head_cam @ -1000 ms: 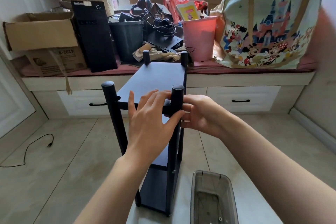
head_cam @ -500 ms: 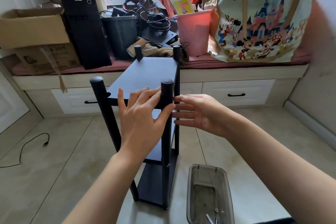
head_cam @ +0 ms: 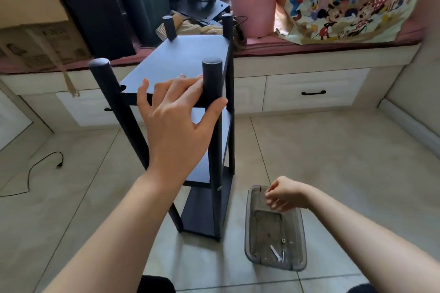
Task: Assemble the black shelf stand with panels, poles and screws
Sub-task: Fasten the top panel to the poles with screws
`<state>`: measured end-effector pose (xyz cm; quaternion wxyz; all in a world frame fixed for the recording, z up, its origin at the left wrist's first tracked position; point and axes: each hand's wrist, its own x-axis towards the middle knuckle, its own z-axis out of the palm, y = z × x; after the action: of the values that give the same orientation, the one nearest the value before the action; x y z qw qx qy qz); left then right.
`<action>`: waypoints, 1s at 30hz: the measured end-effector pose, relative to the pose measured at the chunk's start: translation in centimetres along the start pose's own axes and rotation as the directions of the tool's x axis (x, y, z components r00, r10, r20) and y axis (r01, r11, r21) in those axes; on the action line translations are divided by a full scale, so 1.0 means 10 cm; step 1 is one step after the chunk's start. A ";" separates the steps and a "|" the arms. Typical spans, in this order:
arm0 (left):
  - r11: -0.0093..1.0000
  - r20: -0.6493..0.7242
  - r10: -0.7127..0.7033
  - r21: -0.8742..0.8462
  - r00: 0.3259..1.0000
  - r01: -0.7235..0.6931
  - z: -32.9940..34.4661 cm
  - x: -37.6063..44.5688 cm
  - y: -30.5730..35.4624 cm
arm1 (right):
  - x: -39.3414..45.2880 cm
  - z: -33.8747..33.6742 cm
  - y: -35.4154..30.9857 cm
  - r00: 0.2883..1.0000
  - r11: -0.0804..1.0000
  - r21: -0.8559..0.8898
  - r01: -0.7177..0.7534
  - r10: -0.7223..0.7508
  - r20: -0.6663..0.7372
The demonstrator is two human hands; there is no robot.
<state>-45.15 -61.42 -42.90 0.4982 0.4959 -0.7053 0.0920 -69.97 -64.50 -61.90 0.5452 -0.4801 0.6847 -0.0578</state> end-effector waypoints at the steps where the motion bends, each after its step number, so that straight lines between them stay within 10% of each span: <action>1: 1.000 -0.010 0.009 0.003 1.000 -0.009 0.02 0.00 0.00 | 0.10 0.07 0.13 0.999 0.999 0.014 -0.039 0.039 0.000; 8: 0.998 -0.055 0.050 0.046 0.997 -0.047 0.11 -0.03 -0.02 | 0.64 0.67 0.81 0.979 0.969 -0.145 -0.198 0.204 0.022; 19: 0.996 -0.062 0.058 0.064 0.996 -0.054 0.17 -0.05 -0.02 | 1.01 1.27 1.07 0.991 0.824 -0.566 -0.015 0.088 0.101; 30: 0.996 -0.070 0.069 0.063 0.995 -0.065 0.18 -0.05 -0.03 | 1.15 1.37 1.22 0.999 0.783 -0.621 0.043 -0.020 0.044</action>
<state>-46.05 -62.41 -44.29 0.5046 0.4832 -0.7000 0.1478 -65.54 -60.23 -82.70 0.3678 -0.6450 0.6479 0.1702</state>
